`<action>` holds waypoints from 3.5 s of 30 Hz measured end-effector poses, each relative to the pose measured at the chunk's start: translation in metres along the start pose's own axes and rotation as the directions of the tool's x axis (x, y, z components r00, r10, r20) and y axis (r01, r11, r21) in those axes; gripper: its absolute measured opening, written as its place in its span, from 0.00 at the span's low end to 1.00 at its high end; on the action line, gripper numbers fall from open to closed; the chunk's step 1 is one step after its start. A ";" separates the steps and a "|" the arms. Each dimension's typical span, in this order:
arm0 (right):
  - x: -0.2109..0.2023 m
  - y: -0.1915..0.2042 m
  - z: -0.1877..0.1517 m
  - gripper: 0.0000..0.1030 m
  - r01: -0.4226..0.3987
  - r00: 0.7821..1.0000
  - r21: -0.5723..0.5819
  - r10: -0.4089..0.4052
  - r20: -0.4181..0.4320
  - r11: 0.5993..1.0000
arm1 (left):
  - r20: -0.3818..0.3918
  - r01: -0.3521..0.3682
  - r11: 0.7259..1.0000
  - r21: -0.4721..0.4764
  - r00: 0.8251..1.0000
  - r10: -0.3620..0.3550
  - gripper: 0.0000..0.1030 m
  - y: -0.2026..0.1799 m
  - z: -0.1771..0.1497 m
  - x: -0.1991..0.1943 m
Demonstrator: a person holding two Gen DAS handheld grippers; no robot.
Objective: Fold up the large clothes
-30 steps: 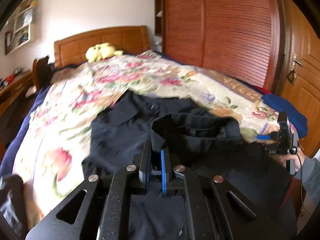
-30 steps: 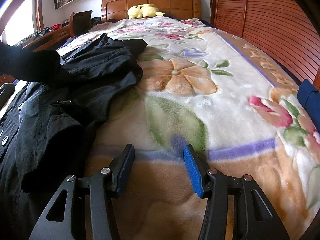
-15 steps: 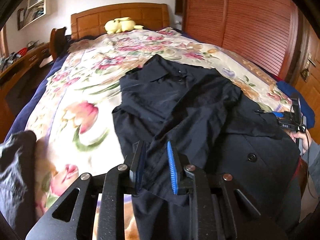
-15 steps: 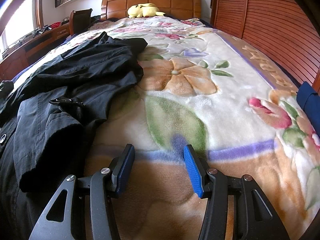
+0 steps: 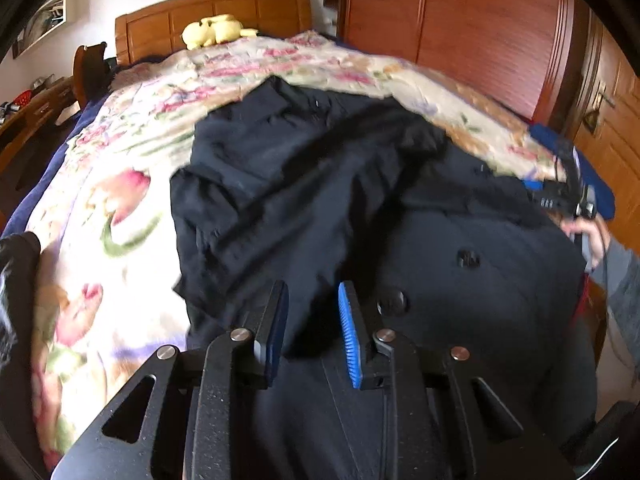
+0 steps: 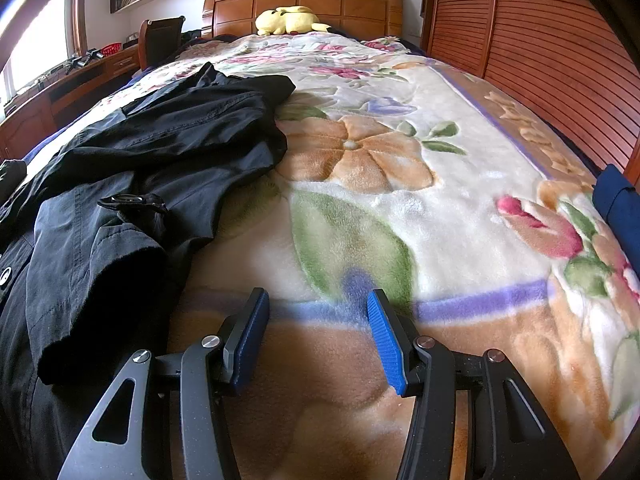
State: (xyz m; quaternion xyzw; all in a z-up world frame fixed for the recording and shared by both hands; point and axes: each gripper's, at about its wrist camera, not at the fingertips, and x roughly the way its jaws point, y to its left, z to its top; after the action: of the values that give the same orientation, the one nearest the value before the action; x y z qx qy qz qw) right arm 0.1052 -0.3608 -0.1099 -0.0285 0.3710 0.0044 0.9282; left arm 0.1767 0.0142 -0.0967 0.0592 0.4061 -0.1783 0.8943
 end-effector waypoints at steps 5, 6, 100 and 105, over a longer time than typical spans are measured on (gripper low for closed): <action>0.000 0.000 0.000 0.51 0.009 1.000 0.001 -0.009 0.001 1.000 | -0.051 -0.052 0.998 0.019 0.997 0.053 0.27 -0.003 -0.011 0.012; 0.000 0.000 0.000 0.51 0.010 1.000 0.000 -0.010 0.001 1.000 | -0.056 -0.066 0.998 0.022 0.996 0.067 0.27 -0.002 -0.012 0.014; -0.082 0.027 -0.014 0.54 -0.154 0.973 -0.020 0.148 -0.176 0.988 | -0.103 -0.143 0.971 -0.194 0.987 0.125 0.29 0.051 -0.092 -0.040; -0.100 0.045 -0.031 0.54 -0.143 0.978 -0.074 0.129 -0.164 0.987 | -0.101 -0.167 0.966 -0.198 0.984 0.149 0.29 0.045 -0.094 -0.042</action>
State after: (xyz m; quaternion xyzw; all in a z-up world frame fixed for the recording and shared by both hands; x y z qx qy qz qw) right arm 0.0095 -0.3163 -0.0655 -0.0427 0.4440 0.0814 0.8913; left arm 0.1009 0.0907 -0.1290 0.0063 0.4541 -0.0609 0.8888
